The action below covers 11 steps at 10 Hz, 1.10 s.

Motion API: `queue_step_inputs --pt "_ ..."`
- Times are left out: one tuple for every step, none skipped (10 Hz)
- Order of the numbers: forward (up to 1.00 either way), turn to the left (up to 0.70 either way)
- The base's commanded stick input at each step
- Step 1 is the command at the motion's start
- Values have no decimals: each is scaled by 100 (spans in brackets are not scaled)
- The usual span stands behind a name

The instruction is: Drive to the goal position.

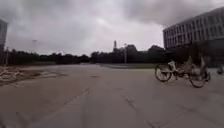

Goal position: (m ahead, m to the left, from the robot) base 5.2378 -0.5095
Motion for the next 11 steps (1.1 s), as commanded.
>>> queue_step_inputs --pt "85 -8" --pt "85 -8" --pt "85 -8" --pt "85 -8" --pt "85 -8" --pt "85 -8" --pt "85 -8" --pt "85 -8" --pt "85 -8" --pt "85 -8" --pt "85 -11"
